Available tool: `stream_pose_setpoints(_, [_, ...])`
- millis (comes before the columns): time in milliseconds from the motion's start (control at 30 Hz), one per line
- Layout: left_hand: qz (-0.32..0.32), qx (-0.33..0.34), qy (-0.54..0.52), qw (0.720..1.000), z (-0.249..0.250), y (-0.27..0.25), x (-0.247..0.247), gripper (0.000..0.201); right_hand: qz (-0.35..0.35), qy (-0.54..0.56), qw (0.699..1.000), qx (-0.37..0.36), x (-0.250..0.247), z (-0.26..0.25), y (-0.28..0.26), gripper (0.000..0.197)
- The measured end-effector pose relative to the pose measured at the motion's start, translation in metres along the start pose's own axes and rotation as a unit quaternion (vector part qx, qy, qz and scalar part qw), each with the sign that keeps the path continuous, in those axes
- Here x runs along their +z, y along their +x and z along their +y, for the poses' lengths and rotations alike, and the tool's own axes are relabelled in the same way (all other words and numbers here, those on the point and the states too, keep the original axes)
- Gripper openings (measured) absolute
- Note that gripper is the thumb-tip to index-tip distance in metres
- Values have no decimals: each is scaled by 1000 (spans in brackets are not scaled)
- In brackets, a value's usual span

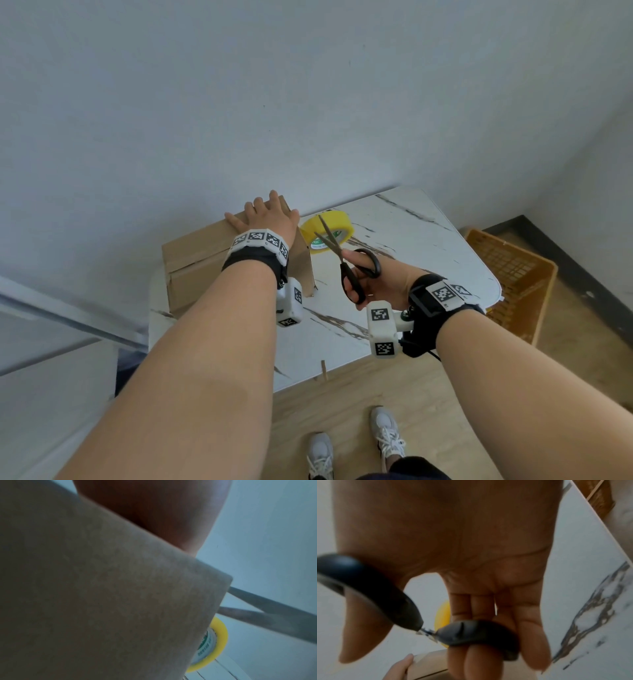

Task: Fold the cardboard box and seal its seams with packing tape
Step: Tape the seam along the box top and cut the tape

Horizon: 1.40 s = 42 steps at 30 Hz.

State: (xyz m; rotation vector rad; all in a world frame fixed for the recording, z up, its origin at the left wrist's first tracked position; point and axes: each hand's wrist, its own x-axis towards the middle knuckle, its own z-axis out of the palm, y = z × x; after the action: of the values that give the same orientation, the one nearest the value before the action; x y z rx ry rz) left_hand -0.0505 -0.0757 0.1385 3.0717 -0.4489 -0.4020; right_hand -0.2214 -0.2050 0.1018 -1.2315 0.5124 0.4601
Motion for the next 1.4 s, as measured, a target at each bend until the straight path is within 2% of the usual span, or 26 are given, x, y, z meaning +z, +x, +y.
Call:
stream_pose_setpoints(133, [-2,0,1,1000,0,1,-1,60,-32,-18,998,44,2,3,2,60])
stream_pose_setpoints(333, [-22,2,-3,1000,-2,0,-7,61,-9,-18,1000,-4,19,-9,15,59])
stream_pose_setpoints(600, [-40,11,-12,999,0,4,-18,59,0,7,1000,1,19,-16,33,57])
stream_pose_setpoints(800, [-39,104,-56,992,15,13,-19,58,-7,4,1000,-5,14,-15,39,55])
stream_pose_setpoints(1000, [-92,159,13,983,37,18,-25,41,-14,0,1000,-17,7,-15,41,52])
stream_pose_setpoints(1100, [-78,165,38,982,37,20,-21,30,-17,-3,1000,-15,4,-16,42,52])
stream_pose_setpoints(1233, [-43,154,50,986,32,22,-10,42,-23,-19,999,-13,3,-15,44,53])
stream_pose_setpoints(1400, [-30,138,16,990,27,26,-6,40,-26,-17,999,-14,5,-14,48,53])
